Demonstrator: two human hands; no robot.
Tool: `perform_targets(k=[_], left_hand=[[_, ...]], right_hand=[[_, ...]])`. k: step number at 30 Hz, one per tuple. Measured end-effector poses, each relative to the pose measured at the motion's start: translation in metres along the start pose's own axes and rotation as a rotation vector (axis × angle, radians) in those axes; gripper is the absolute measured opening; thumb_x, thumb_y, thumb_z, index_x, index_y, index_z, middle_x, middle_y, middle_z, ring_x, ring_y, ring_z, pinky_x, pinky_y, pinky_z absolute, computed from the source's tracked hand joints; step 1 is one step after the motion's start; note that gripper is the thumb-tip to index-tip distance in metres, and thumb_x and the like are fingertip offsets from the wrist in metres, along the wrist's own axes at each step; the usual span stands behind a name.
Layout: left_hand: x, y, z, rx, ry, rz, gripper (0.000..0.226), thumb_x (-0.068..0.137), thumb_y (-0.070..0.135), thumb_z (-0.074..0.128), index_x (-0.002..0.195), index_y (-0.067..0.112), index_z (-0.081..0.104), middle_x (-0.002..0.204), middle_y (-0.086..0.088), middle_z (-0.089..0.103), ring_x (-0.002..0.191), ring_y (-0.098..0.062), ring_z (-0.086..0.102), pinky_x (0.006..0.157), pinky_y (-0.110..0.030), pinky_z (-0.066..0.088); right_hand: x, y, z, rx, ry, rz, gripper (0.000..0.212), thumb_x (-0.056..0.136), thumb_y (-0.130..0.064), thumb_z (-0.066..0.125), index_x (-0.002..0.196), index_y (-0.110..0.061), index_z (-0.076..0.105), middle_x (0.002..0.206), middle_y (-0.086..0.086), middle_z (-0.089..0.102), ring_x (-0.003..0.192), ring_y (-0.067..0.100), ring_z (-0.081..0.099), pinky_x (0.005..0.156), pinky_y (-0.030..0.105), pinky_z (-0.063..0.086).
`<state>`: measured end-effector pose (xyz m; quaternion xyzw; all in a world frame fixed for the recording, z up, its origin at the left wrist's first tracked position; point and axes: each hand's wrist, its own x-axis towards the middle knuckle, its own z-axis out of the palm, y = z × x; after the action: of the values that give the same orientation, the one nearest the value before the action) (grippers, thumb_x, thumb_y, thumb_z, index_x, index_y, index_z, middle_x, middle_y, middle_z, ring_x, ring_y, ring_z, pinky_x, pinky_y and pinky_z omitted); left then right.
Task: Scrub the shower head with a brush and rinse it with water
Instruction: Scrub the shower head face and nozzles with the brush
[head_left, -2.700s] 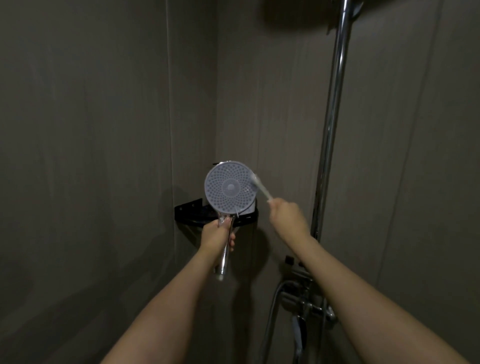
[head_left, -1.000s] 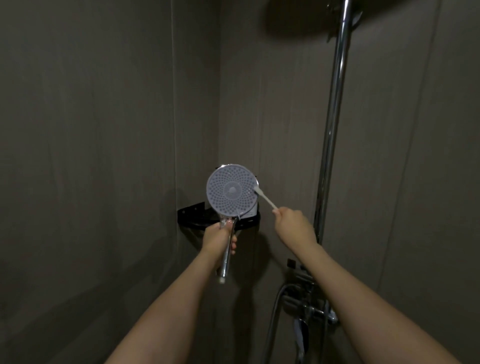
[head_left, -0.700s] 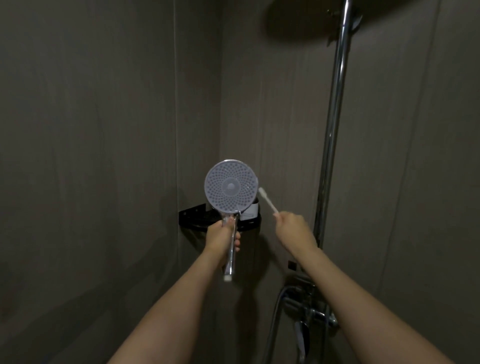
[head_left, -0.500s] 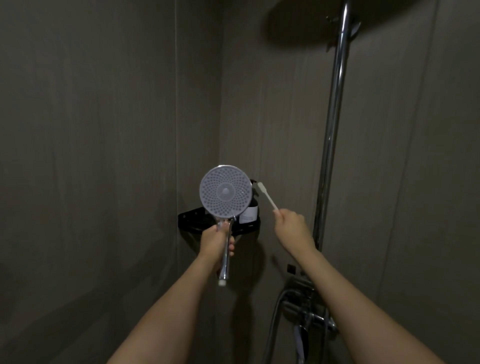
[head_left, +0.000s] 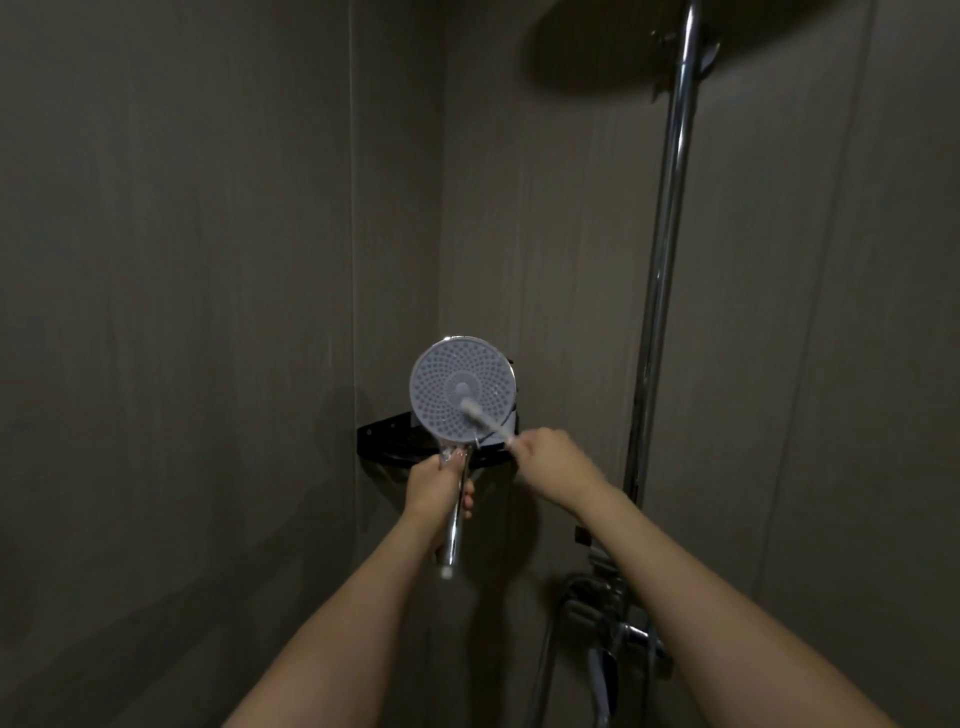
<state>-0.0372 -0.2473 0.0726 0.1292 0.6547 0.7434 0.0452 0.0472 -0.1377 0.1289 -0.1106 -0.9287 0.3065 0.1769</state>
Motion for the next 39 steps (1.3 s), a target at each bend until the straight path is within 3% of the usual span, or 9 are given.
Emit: perform_targets(k=[2,6,10,13,17,21,25,28,39], left_hand=[[0.000,0.002,0.002,0.009,0.000,0.009,0.029,0.096,0.022,0.046,0.070,0.011,0.051,0.055,-0.009,0.049,0.035,-0.011,0.045,0.038,-0.019,0.040],[-0.001,0.003,0.003,0.036,-0.003,0.027,0.028,0.096,0.019,0.046,0.070,0.009,0.052,0.056,-0.010,0.050,0.038,-0.013,0.046,0.038,-0.019,0.040],[-0.004,0.001,0.003,0.041,-0.009,0.047,0.031,0.095,0.024,0.049,0.067,0.010,0.049,0.055,-0.010,0.050,0.033,-0.010,0.045,0.039,-0.019,0.040],[-0.006,-0.002,0.002,0.037,-0.011,0.037,0.028,0.095,0.023,0.048,0.072,0.008,0.052,0.056,-0.010,0.050,0.033,-0.009,0.045,0.037,-0.018,0.040],[-0.006,0.000,0.000,0.056,-0.007,0.032,0.026,0.095,0.024,0.048,0.077,0.006,0.053,0.058,-0.010,0.051,0.040,-0.014,0.047,0.040,-0.019,0.041],[-0.005,-0.001,-0.001,0.073,0.003,0.040,0.029,0.095,0.022,0.048,0.070,0.009,0.052,0.056,-0.011,0.052,0.039,-0.014,0.047,0.040,-0.020,0.040],[-0.006,-0.001,-0.001,0.093,-0.004,0.037,0.029,0.094,0.021,0.049,0.069,0.009,0.051,0.056,-0.010,0.052,0.040,-0.014,0.047,0.039,-0.019,0.040],[-0.006,-0.001,0.001,0.101,-0.001,0.061,0.030,0.094,0.021,0.050,0.066,0.010,0.051,0.054,-0.010,0.051,0.033,-0.009,0.045,0.036,-0.017,0.038],[0.002,-0.002,-0.003,0.169,0.014,0.115,0.035,0.093,0.023,0.052,0.060,0.010,0.051,0.051,-0.008,0.053,0.037,-0.011,0.048,0.045,-0.021,0.039]], right_hand=[[0.005,0.000,-0.004,0.028,0.176,0.002,0.035,0.100,-0.023,0.035,0.098,-0.001,0.063,0.092,0.018,0.065,0.074,0.023,0.056,0.062,0.027,0.038],[0.002,-0.007,0.001,-0.023,-0.019,0.023,0.030,0.098,-0.024,0.039,0.088,-0.009,0.062,0.089,0.016,0.063,0.081,0.029,0.059,0.065,0.029,0.039],[0.009,-0.012,-0.014,0.054,0.263,-0.018,0.035,0.100,-0.019,0.036,0.095,0.000,0.065,0.091,0.018,0.066,0.084,0.031,0.063,0.065,0.032,0.047],[0.003,-0.018,-0.011,0.069,0.005,0.042,0.033,0.098,-0.021,0.039,0.073,-0.010,0.057,0.076,0.008,0.058,0.080,0.025,0.057,0.056,0.024,0.041],[0.008,-0.022,-0.019,0.054,0.230,-0.022,0.037,0.100,-0.019,0.034,0.102,0.004,0.063,0.101,0.024,0.066,0.093,0.034,0.063,0.073,0.033,0.047],[0.006,-0.030,-0.012,0.017,-0.032,0.024,0.025,0.095,-0.012,0.039,0.094,-0.004,0.062,0.095,0.017,0.060,0.093,0.031,0.061,0.070,0.031,0.046],[0.016,-0.030,-0.021,0.023,0.224,-0.028,0.035,0.100,-0.021,0.034,0.102,0.001,0.062,0.092,0.019,0.063,0.078,0.027,0.058,0.060,0.029,0.043],[0.011,-0.038,-0.014,0.055,-0.005,0.040,0.025,0.096,-0.017,0.040,0.094,-0.003,0.061,0.088,0.016,0.057,0.084,0.028,0.059,0.063,0.030,0.045],[0.025,-0.045,-0.023,-0.008,0.232,-0.018,0.041,0.100,-0.024,0.032,0.111,0.003,0.061,0.112,0.023,0.064,0.103,0.037,0.061,0.080,0.036,0.047]])
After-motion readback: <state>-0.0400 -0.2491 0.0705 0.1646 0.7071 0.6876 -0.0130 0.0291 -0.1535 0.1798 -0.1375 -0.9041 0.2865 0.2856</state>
